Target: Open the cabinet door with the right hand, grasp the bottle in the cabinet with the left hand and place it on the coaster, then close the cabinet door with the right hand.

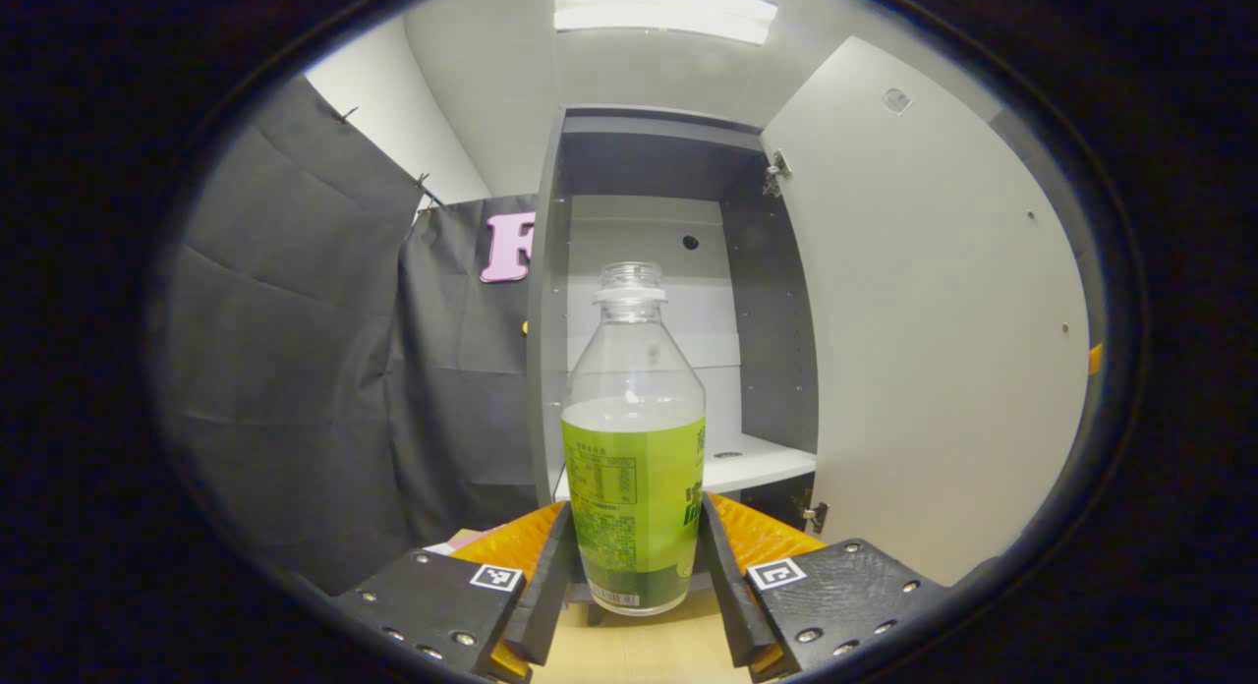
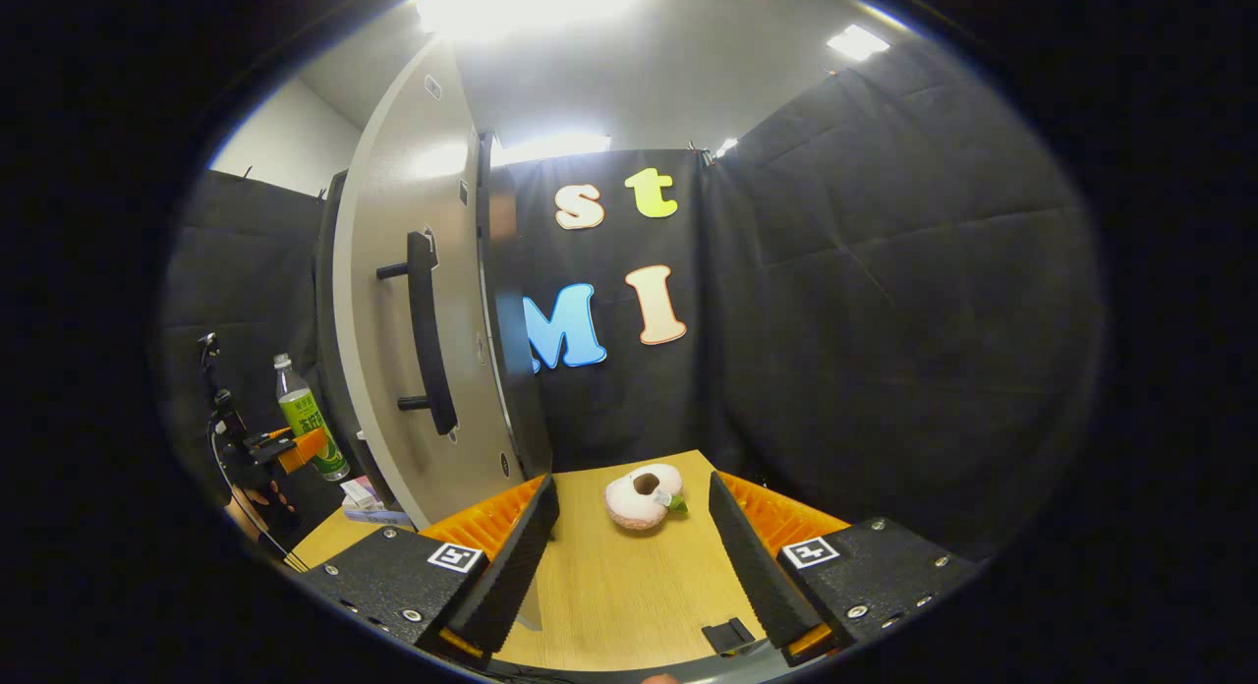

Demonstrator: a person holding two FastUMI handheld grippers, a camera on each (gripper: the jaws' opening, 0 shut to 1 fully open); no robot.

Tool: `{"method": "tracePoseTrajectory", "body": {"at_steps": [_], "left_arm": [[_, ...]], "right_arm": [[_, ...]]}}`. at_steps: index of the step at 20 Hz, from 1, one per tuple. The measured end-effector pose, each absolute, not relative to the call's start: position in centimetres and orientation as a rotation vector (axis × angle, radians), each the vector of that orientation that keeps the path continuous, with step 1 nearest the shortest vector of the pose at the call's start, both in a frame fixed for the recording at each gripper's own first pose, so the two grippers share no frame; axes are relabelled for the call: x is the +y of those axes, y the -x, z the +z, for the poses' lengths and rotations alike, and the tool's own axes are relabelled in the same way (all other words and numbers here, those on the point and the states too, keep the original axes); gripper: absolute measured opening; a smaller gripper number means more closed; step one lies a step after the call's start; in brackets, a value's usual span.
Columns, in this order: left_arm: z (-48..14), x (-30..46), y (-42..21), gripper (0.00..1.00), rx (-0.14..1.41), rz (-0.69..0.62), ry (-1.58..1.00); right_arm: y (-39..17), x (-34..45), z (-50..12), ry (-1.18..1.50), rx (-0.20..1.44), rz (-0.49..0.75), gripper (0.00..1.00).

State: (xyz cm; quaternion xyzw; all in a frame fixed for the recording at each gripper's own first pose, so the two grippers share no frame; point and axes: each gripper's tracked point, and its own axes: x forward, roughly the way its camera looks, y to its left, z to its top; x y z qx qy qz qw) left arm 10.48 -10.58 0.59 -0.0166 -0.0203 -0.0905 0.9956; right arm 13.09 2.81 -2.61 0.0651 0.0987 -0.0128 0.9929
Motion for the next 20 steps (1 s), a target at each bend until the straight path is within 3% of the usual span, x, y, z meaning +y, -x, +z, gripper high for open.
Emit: {"method": "tracePoseTrajectory", "body": {"at_steps": [2,3,4,5,11,12,13,14,15,20], "left_arm": [[-0.6,-10.2,-8.9,0.68,-0.031,-0.175,0.033],[-1.2,-9.9,-8.2,0.72,-0.027,-0.17,0.03],[-1.8,-9.7,-7.5,0.68,-0.023,-0.166,0.028],[-2.6,-9.6,-6.5,0.72,-0.02,-0.165,0.026],[-7.7,-9.6,-3.9,0.72,0.005,-0.153,0.023],[-8.4,-9.6,-3.5,0.63,0.006,-0.149,0.031],[-9.0,-9.5,-3.2,0.72,0.005,-0.147,0.039],[-9.6,-9.4,-3.1,0.63,0.003,-0.143,0.042],[-10.4,-9.2,-2.9,0.68,0.004,-0.136,0.038],[-14.5,-8.9,-1.7,0.68,0.029,-0.11,0.034]], "right_arm": [[-12.5,3.0,-2.7,-0.137,0.2,-0.002,0.95],[-12.3,2.9,-2.8,-0.137,0.202,0.004,0.95],[-12.1,2.9,-2.9,-0.138,0.204,0.009,0.95],[-11.6,3.2,-3.2,-0.14,0.206,0.018,0.95],[-9.1,3.3,-3.6,-0.118,0.21,0.029,0.94],[-9.1,3.3,-3.6,-0.115,0.208,0.028,0.95],[-9.3,3.4,-3.7,-0.111,0.21,0.027,0.94],[-9.4,3.4,-3.7,-0.106,0.208,0.025,0.94],[-9.4,3.3,-3.9,-0.102,0.21,0.023,0.94],[-9.2,3.1,-4.5,-0.124,0.23,0.011,0.94]]}}
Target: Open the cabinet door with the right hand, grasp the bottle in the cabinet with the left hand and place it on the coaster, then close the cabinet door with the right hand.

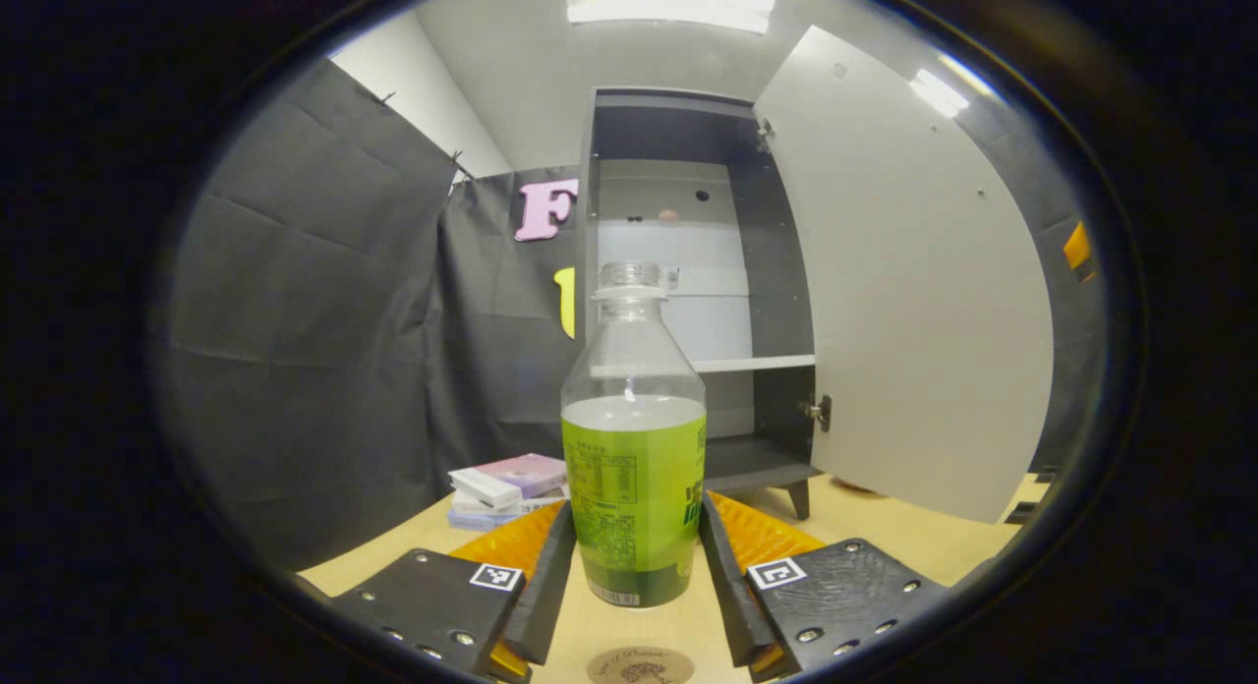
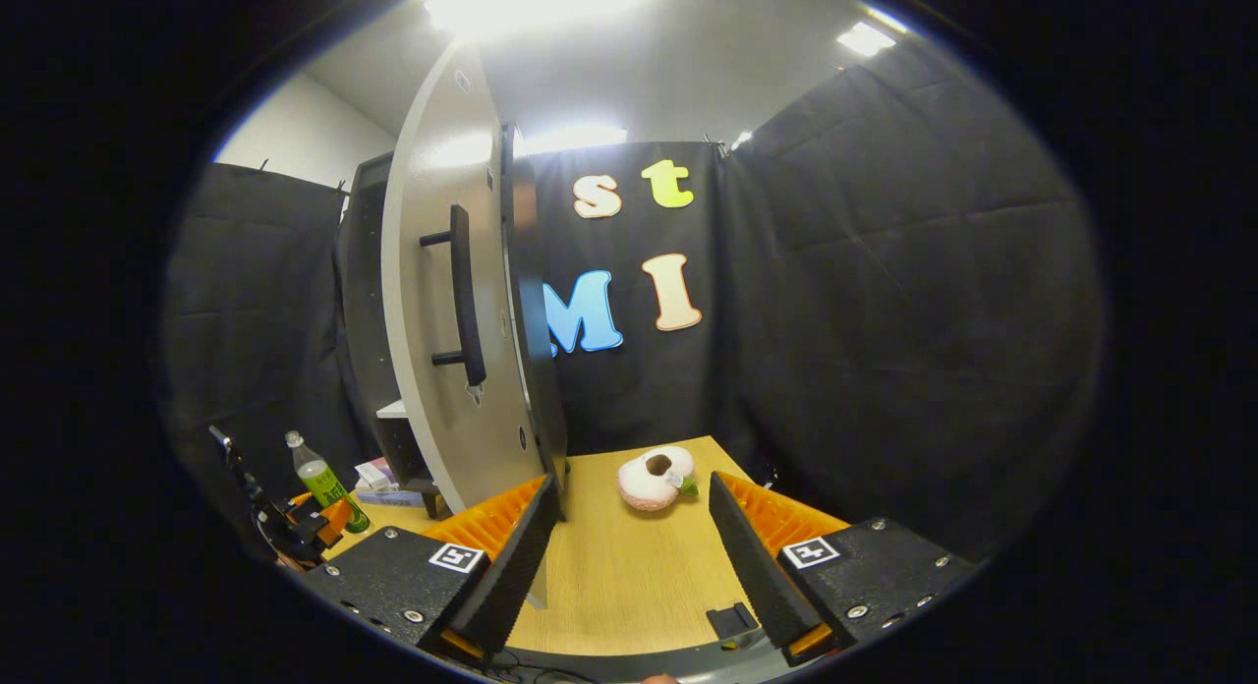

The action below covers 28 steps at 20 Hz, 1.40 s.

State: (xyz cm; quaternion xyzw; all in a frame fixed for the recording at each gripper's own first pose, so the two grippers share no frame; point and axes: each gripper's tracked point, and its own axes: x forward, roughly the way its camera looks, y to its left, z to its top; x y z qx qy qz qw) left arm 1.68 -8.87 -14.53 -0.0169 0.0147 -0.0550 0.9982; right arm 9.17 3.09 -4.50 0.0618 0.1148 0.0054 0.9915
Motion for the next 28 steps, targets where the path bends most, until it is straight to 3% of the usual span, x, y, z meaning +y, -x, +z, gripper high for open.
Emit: {"method": "tracePoseTrajectory", "body": {"at_steps": [3,4,5,9,10,13,24,26,28], "left_arm": [[-17.4,-8.7,-0.5,0.68,0.052,-0.09,0.015],[-18.3,-8.7,-0.1,0.63,0.064,-0.088,0.007],[-19.6,-8.8,0.3,0.72,0.078,-0.086,-0.001],[-23.5,-8.8,1.4,0.63,0.136,-0.077,0.012],[-24.2,-8.8,1.5,0.68,0.146,-0.073,0.011],[-26.0,-9.3,1.8,0.68,0.163,-0.067,0.016],[-29.1,-9.6,2.7,0.68,0.205,-0.013,0.003],[-29.3,-9.4,2.7,0.73,0.225,0.007,0.0],[-29.1,-9.1,2.7,0.68,0.243,0.02,0.002]], "right_arm": [[-9.3,2.6,-4.9,-0.108,0.242,-0.001,0.94],[-9.4,2.5,-5.1,-0.101,0.249,-0.005,0.94],[-9.4,2.5,-5.5,-0.097,0.257,-0.004,0.95],[-9.5,3.3,-6.5,-0.08,0.298,0.015,0.94],[-9.5,3.5,-6.7,-0.071,0.305,0.02,0.94],[-9.5,3.6,-7.0,-0.051,0.321,0.023,0.92],[-10.0,4.2,-7.2,-0.036,0.342,0.046,0.95],[-10.2,4.0,-7.2,-0.04,0.343,0.044,0.95],[-10.5,3.9,-6.9,-0.042,0.335,0.045,0.94]]}}
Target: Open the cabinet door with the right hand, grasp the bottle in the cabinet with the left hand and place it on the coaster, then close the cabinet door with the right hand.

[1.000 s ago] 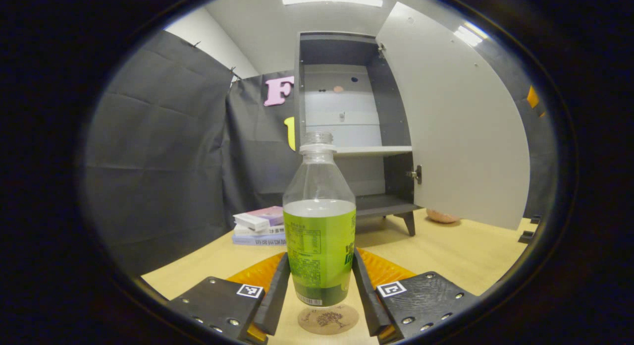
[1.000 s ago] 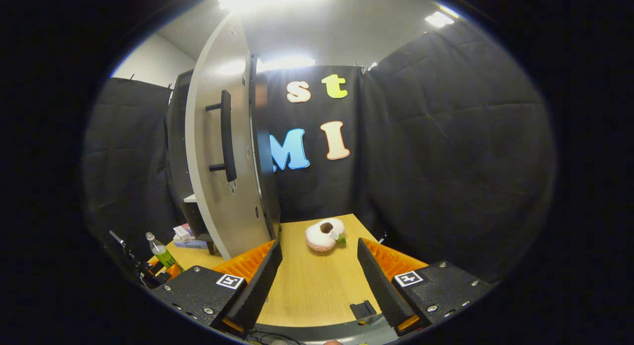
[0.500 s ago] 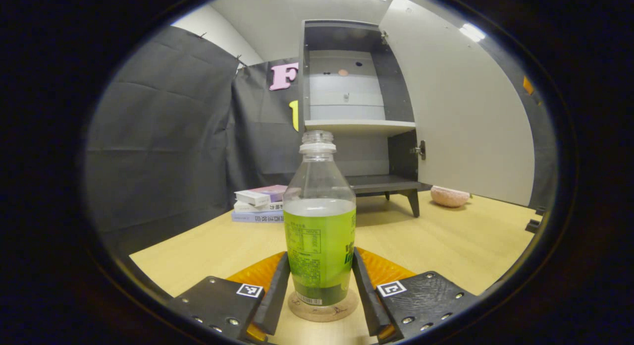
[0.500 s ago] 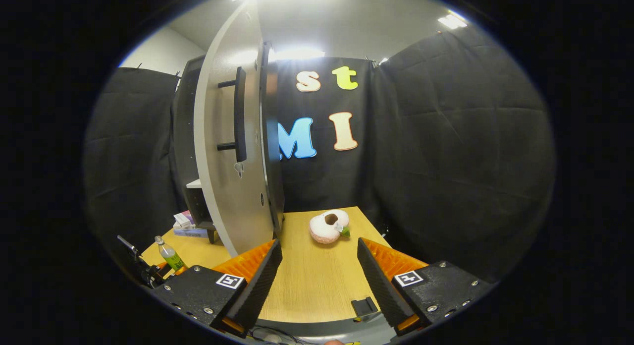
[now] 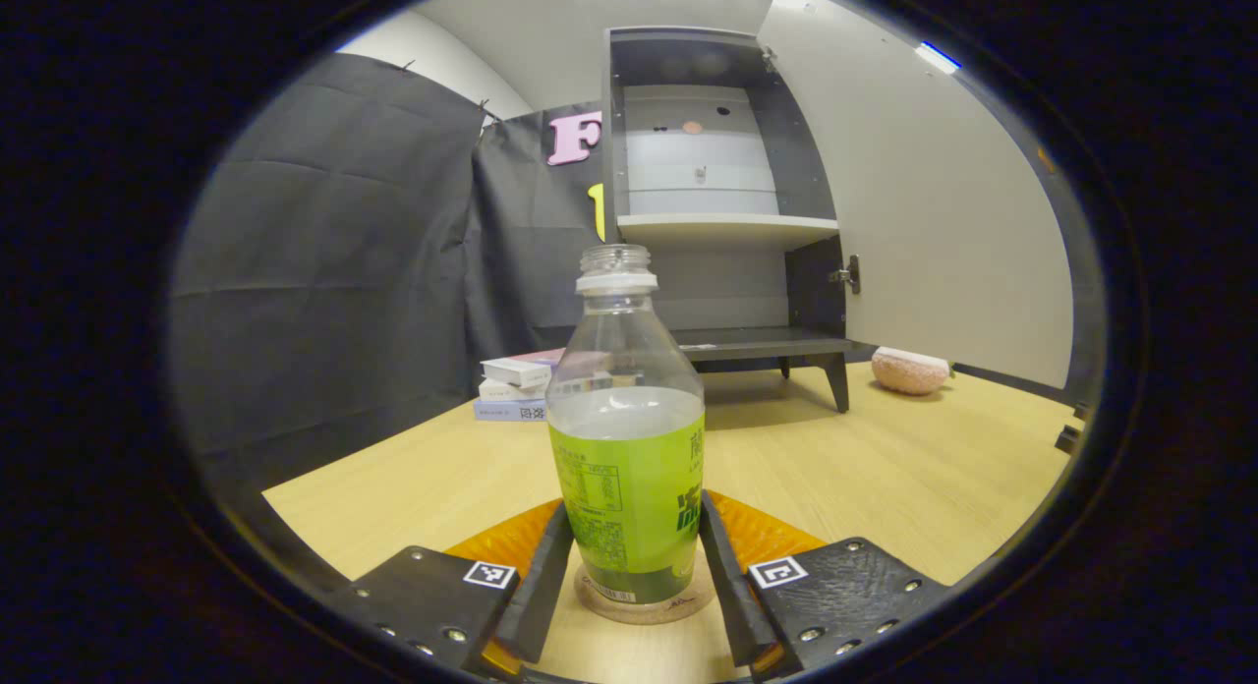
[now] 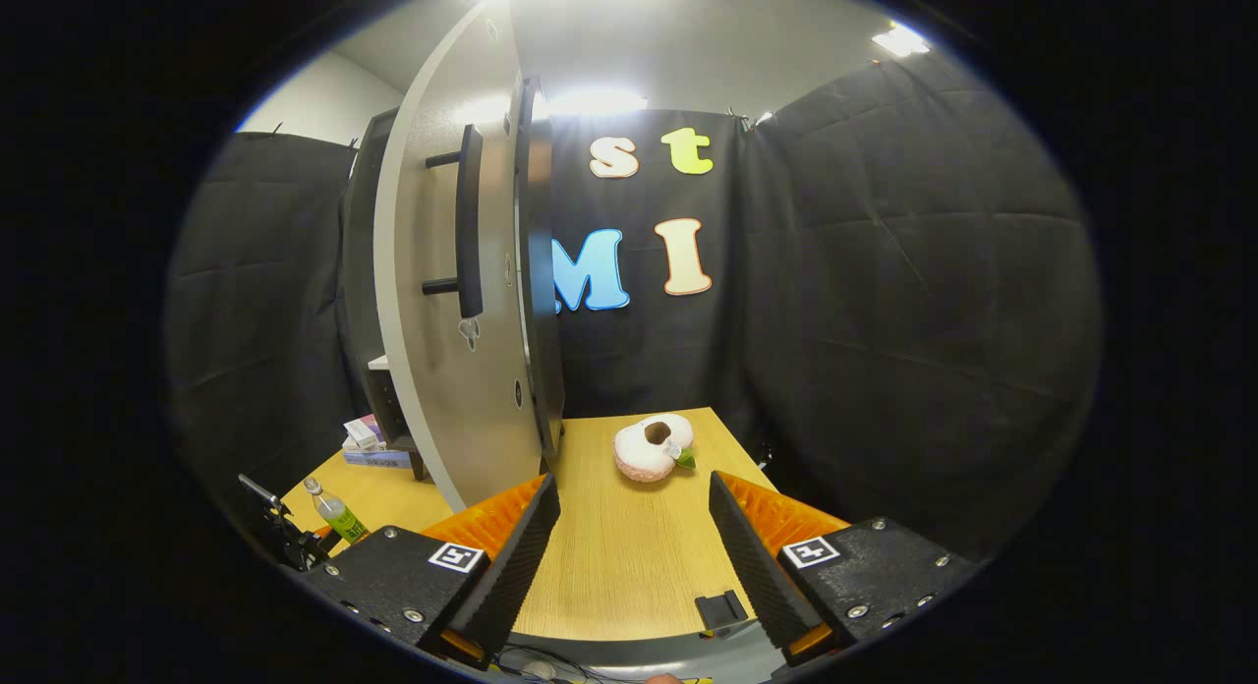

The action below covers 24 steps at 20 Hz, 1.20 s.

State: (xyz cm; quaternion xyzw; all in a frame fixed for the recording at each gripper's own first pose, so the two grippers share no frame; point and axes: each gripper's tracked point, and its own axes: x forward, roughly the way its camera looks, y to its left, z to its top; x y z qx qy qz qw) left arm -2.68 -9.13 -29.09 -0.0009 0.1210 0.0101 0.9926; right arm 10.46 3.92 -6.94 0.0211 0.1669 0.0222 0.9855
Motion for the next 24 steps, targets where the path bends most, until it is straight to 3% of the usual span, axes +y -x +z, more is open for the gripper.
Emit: {"method": "tracePoseTrajectory", "body": {"at_steps": [7,8,9,13,14,17,19,20,21,22,23,24], "left_arm": [[-23.2,-9.1,2.6,0.92,0.19,0.023,-0.044],[-22.5,-8.9,2.6,0.83,0.188,0.029,-0.054],[-21.7,-8.6,2.7,0.88,0.187,0.036,-0.057],[-17.5,-7.3,3.2,0.88,0.181,0.076,-0.049],[-16.1,-6.9,3.3,0.92,0.174,0.086,-0.058],[-11.6,-6.4,3.9,0.92,0.138,0.092,-0.049],[-9.2,-6.3,4.2,0.88,0.124,0.077,-0.039],[-8.1,-6.1,4.3,0.92,0.12,0.075,-0.042],[-7.1,-5.8,4.3,0.88,0.114,0.076,-0.047],[-6.2,-5.6,4.4,0.92,0.111,0.072,-0.052],[-5.4,-5.2,4.5,0.87,0.11,0.072,-0.059],[-4.6,-5.0,4.5,0.92,0.104,0.064,-0.061]], "right_arm": [[-11.3,3.2,-5.1,-0.091,0.278,0.051,0.94],[-11.4,3.1,-4.8,-0.1,0.27,0.054,0.94],[-11.5,3.1,-4.6,-0.109,0.263,0.057,0.94],[-12.5,2.2,-2.9,-0.158,0.228,0.054,0.94],[-13.0,2.0,-2.2,-0.17,0.215,0.052,0.94],[-14.5,1.3,0.0,-0.184,0.164,0.037,0.94],[-15.5,1.5,1.2,-0.182,0.138,0.031,0.95],[-16.0,1.7,1.9,-0.172,0.124,0.032,0.95],[-16.4,1.9,2.3,-0.154,0.114,0.026,0.95],[-16.8,2.1,2.7,-0.132,0.109,0.017,0.95],[-17.2,2.5,3.0,-0.114,0.105,0.013,0.91],[-17.4,3.0,3.4,-0.099,0.098,0.013,0.95]]}}
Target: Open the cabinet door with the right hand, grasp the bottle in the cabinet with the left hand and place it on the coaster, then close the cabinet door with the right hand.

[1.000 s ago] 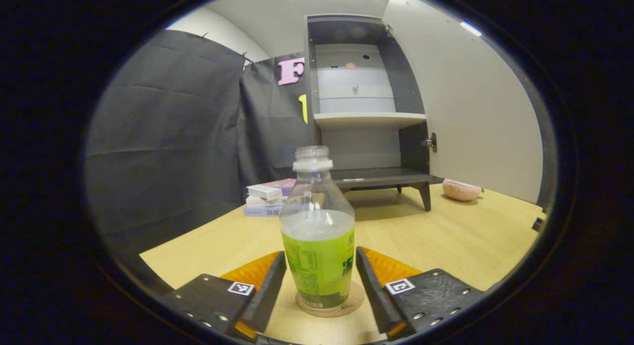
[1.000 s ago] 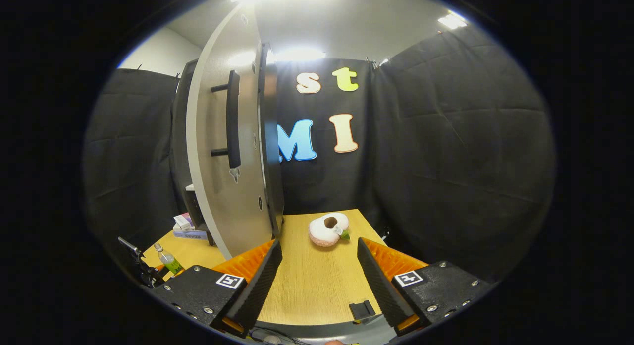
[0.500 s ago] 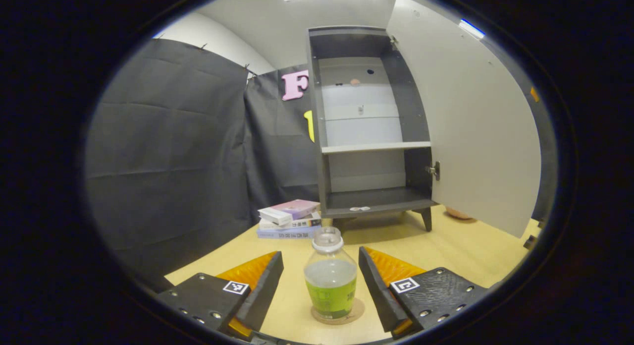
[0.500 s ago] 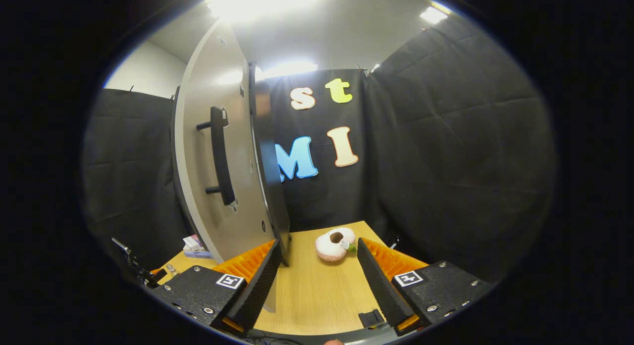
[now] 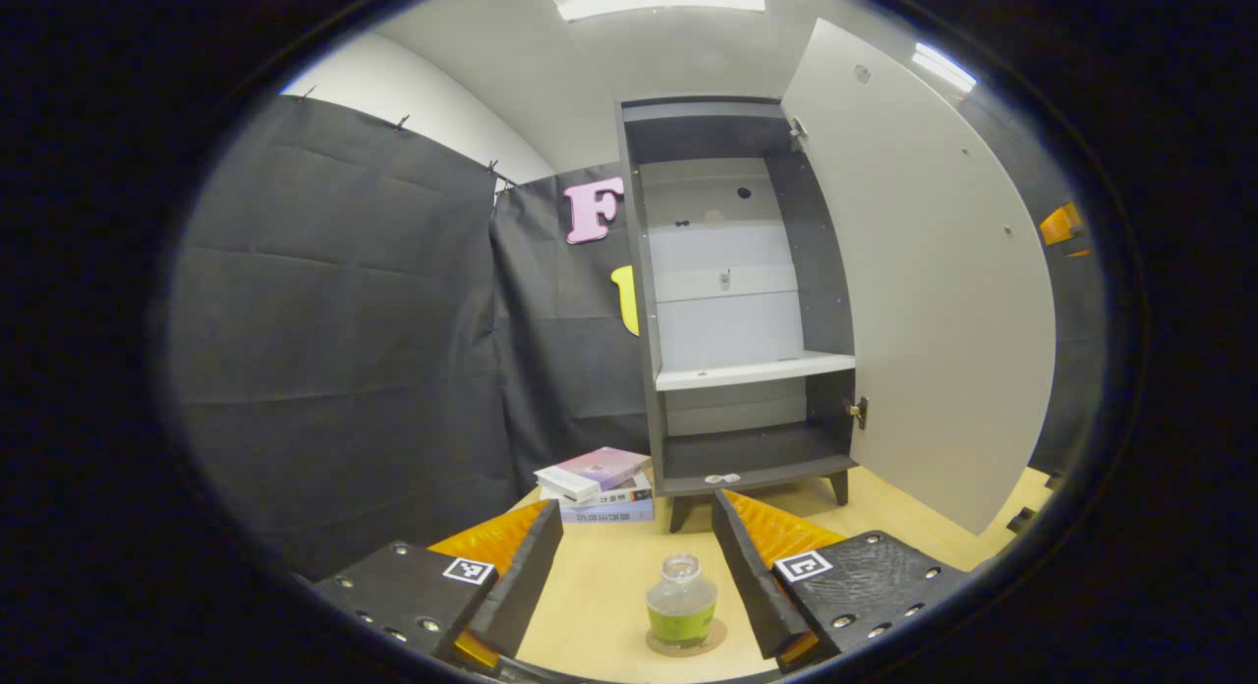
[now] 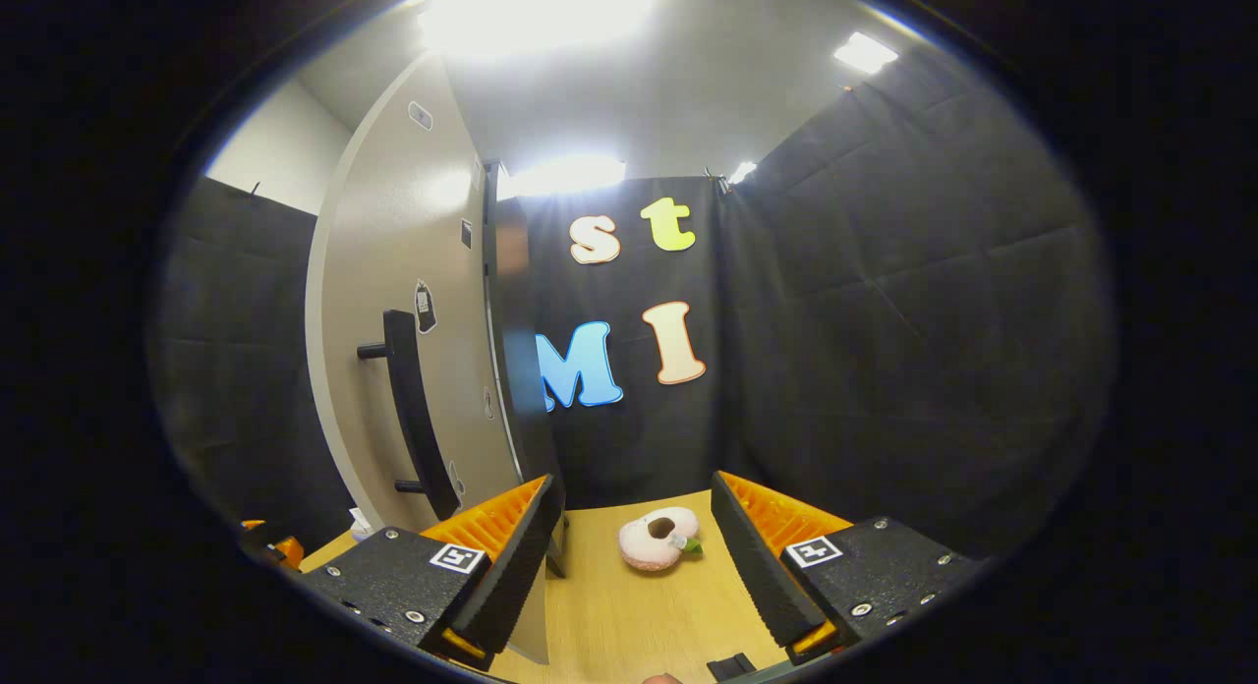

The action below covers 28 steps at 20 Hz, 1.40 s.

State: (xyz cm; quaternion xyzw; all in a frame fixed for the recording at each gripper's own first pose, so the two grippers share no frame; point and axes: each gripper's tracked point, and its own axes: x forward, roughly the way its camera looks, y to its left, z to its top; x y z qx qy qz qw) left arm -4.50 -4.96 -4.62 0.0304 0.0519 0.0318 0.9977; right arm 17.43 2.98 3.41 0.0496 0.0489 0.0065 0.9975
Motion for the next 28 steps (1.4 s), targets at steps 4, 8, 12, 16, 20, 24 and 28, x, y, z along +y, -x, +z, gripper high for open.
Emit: {"method": "tracePoseTrajectory", "body": {"at_steps": [4,8,12,16,20,24,28], "left_arm": [[-2.1,-3.5,3.9,0.92,0.076,0.019,-0.052],[-1.3,-0.7,2.5,0.83,0.048,0.002,-0.058],[-2.1,1.4,0.9,0.83,0.055,-0.013,-0.028],[-2.0,3.2,-0.3,0.92,0.046,-0.03,-0.007],[-2.4,4.4,-1.5,0.87,0.034,-0.051,-0.019],[-3.6,5.7,-2.5,0.88,0.047,-0.073,0.007],[-4.4,7.3,-3.6,0.88,0.05,-0.088,0.014]], "right_arm": [[-18.4,5.6,4.7,-0.062,0.066,-0.003,0.95],[-19.1,6.9,4.9,-0.004,0.065,-0.068,0.95],[-18.8,7.0,4.8,-0.008,0.078,-0.115,0.93],[-18.6,7.8,4.9,0.008,0.083,-0.156,0.92],[-17.7,9.6,4.9,-0.001,0.086,-0.163,0.92],[-17.0,11.8,5.0,0.009,0.078,-0.174,0.92],[-16.6,14.5,4.8,0.0,0.08,-0.159,0.92]]}}
